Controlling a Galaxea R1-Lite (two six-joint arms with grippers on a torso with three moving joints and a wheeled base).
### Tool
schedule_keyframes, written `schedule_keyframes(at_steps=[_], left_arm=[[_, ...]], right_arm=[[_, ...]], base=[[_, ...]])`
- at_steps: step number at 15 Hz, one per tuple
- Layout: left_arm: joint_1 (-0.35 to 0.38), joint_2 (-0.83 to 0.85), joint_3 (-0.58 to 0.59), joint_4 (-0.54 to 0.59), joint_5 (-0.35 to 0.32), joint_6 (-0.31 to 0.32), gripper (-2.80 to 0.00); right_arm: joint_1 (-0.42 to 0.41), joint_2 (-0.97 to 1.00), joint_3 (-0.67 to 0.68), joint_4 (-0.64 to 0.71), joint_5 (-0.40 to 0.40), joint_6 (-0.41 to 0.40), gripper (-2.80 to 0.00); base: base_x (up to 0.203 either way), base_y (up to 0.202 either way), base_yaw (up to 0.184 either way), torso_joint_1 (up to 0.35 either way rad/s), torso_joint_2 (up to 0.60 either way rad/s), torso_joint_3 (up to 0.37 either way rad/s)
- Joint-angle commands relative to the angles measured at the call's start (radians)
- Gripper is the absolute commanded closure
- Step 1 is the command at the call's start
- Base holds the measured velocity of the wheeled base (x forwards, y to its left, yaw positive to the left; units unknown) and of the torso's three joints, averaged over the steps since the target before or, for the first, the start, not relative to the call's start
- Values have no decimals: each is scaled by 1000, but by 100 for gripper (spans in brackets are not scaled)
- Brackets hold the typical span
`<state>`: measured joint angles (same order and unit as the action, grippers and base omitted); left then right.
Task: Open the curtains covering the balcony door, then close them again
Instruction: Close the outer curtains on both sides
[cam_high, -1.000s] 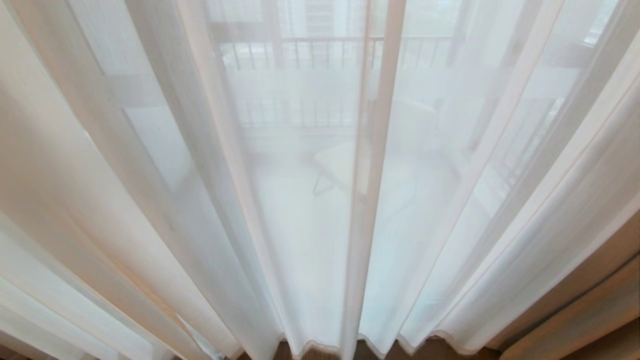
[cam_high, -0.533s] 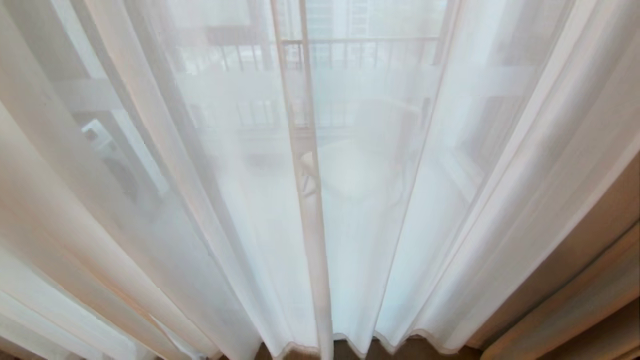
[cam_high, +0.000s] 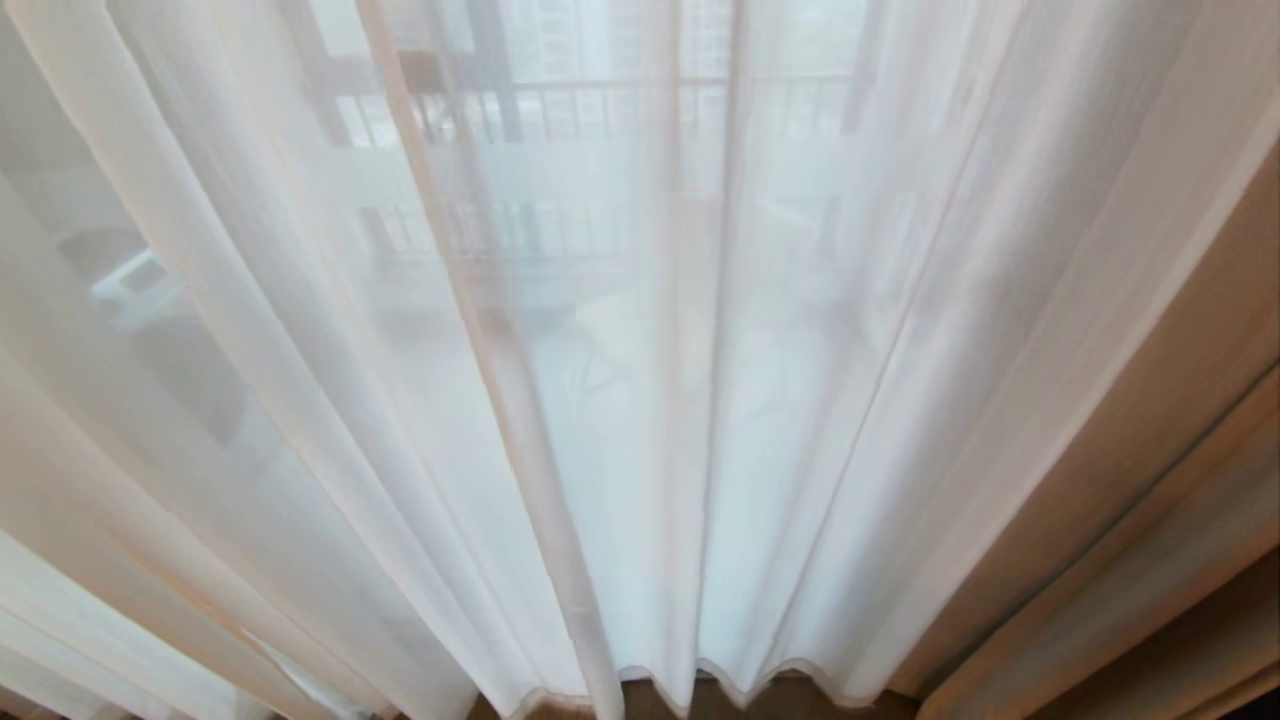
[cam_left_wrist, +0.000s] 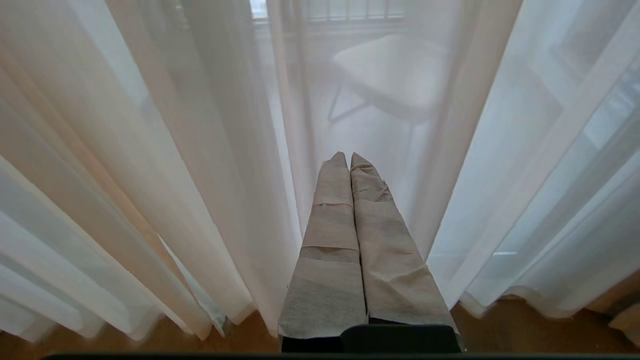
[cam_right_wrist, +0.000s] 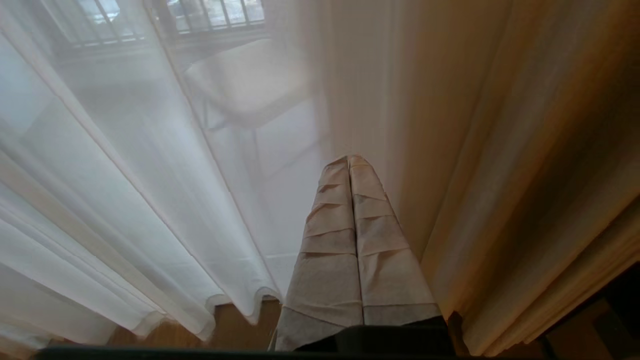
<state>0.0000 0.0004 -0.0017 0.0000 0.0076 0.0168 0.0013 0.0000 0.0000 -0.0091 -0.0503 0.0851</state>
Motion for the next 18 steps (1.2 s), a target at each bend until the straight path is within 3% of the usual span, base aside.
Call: schedule_keyframes(at_steps=[1, 9, 18], left_arm=[[0, 0, 0, 0, 0, 0, 0], [0, 0, 0, 0, 0, 0, 0], [0, 0, 0, 0, 0, -1, 0]], right_arm=[[0, 1, 0, 0, 0, 1, 0], [0, 0, 0, 0, 0, 1, 0], [0, 0, 0, 0, 0, 1, 0]], base=[[0, -191, 1, 7, 2, 2], [0, -179, 0, 2, 3, 3], [0, -7, -1, 0, 0, 0]])
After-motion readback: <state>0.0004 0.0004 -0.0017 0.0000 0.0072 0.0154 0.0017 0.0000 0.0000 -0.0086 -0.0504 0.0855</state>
